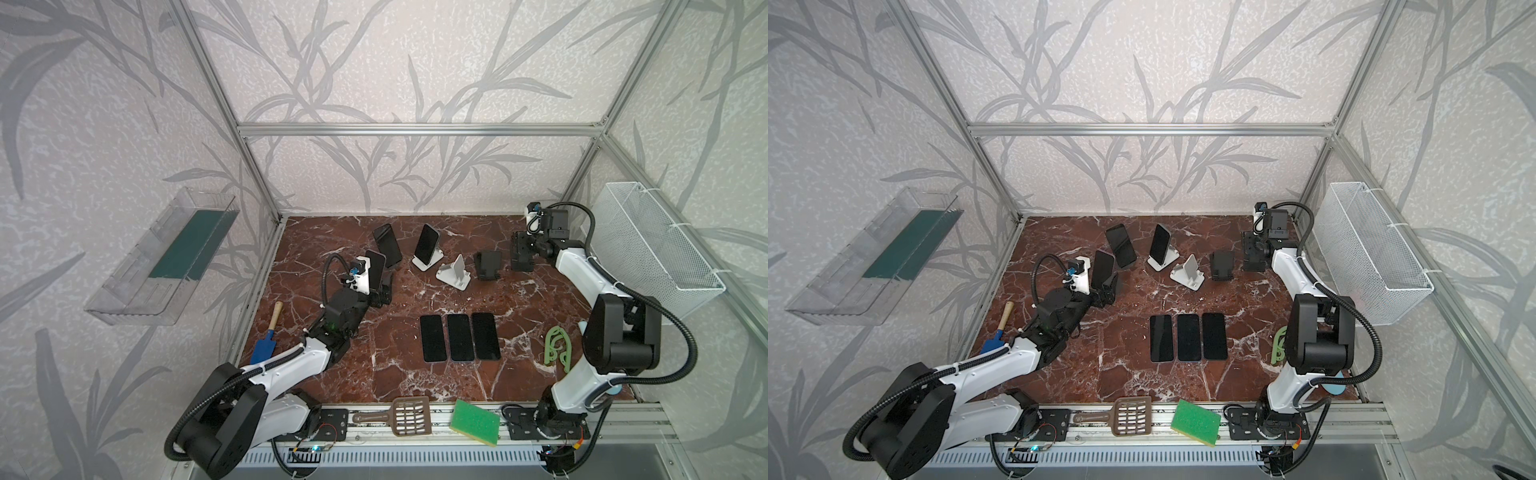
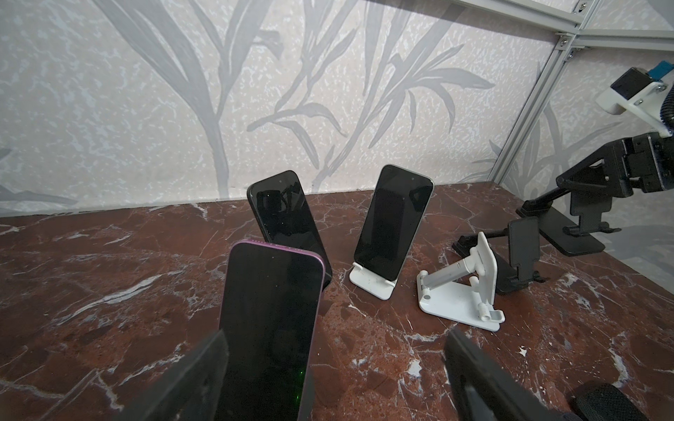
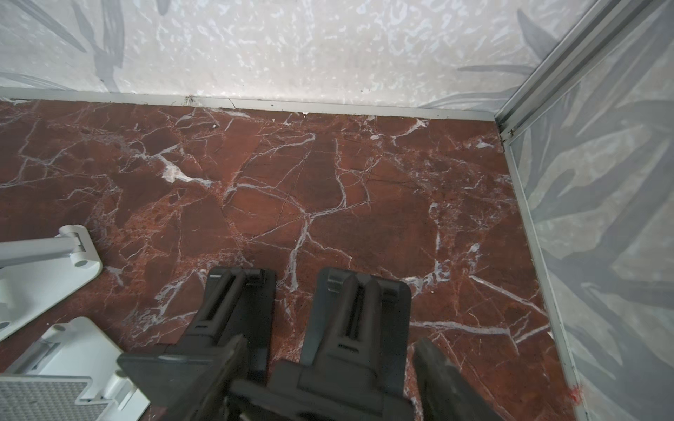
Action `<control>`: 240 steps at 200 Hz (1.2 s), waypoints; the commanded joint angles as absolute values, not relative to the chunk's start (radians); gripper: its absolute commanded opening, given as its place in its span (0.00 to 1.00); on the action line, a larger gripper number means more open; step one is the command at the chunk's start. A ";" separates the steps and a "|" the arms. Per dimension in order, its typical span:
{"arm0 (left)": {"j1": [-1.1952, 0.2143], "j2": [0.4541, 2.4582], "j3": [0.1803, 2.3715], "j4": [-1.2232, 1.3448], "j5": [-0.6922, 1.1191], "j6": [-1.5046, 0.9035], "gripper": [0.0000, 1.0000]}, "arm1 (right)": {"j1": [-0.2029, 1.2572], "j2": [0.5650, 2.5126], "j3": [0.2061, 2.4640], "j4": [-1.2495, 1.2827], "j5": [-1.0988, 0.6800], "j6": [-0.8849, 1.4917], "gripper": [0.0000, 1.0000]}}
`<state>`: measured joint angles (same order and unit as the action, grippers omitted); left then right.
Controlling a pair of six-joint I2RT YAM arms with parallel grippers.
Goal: Remove the phone from the phone stand
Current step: Place the phone stand at the top-right of the table.
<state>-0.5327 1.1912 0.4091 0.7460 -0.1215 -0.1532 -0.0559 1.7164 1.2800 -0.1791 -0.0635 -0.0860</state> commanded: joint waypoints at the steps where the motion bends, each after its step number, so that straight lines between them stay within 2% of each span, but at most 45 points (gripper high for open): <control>1: -0.528 1.196 0.442 0.765 -0.115 -0.161 0.93 | -0.058 1.762 1.264 -0.083 -0.124 -0.124 0.58; 25: -0.528 1.199 0.442 0.768 -0.115 -0.165 0.93 | -0.067 1.793 1.246 -0.023 -0.180 -0.134 0.58; 115: -0.529 1.246 0.474 0.778 -0.087 -0.178 0.93 | -0.071 1.868 1.231 0.022 -0.174 -0.182 0.61; 146: -0.529 1.237 0.477 0.778 -0.077 -0.171 0.93 | -0.071 1.856 1.208 0.050 -0.170 -0.183 0.70; 183: -0.529 1.205 0.479 0.761 -0.105 -0.156 0.93 | -0.071 1.829 1.180 0.079 -0.164 -0.171 0.94; 212: -0.528 1.162 0.504 0.735 -0.110 -0.137 0.93 | -0.069 1.785 1.189 0.049 -0.132 -0.154 1.00; 240: -0.520 1.137 0.582 0.651 -0.113 -0.090 0.94 | -0.069 1.721 1.214 -0.004 -0.109 -0.123 0.99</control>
